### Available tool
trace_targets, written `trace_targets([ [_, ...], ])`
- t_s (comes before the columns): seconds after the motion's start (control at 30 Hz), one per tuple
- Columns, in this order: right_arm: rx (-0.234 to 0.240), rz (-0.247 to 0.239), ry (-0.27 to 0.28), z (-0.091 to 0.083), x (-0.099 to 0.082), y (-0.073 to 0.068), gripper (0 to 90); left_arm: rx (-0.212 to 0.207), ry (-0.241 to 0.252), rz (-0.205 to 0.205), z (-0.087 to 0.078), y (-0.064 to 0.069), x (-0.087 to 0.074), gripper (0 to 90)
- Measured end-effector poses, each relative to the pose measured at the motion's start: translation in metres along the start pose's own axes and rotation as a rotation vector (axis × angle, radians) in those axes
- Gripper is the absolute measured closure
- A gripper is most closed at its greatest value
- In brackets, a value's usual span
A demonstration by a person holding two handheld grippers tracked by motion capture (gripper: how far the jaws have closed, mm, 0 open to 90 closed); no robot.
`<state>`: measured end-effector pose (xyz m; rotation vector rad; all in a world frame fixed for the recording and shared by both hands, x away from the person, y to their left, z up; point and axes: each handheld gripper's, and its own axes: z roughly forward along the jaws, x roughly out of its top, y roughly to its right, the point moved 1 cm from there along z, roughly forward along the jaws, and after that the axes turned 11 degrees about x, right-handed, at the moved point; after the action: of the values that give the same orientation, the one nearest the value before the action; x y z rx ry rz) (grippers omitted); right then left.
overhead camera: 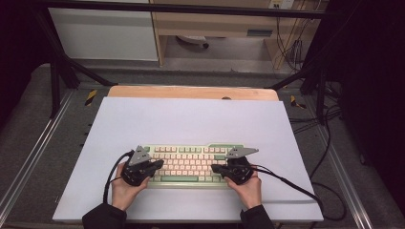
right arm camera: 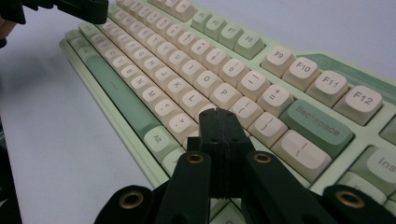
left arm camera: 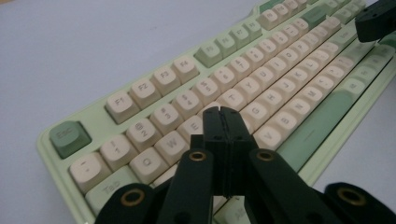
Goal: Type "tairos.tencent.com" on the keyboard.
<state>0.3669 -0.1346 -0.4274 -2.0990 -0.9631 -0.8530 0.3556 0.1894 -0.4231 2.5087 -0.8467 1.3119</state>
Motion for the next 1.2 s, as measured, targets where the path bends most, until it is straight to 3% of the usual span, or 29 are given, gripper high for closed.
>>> trace_targets([
  [0.37, 0.031, -0.021, -0.018, 0.017, 0.005, -0.009, 90.0, 0.000, -0.009, -0.026, -0.008, -0.011, -0.017, 89.7],
  [1.2, 0.041, -0.026, -0.034, 0.035, 0.001, -0.010, 90.0, 0.005, -0.008, -0.036, -0.008, -0.014, -0.021, 89.6],
])
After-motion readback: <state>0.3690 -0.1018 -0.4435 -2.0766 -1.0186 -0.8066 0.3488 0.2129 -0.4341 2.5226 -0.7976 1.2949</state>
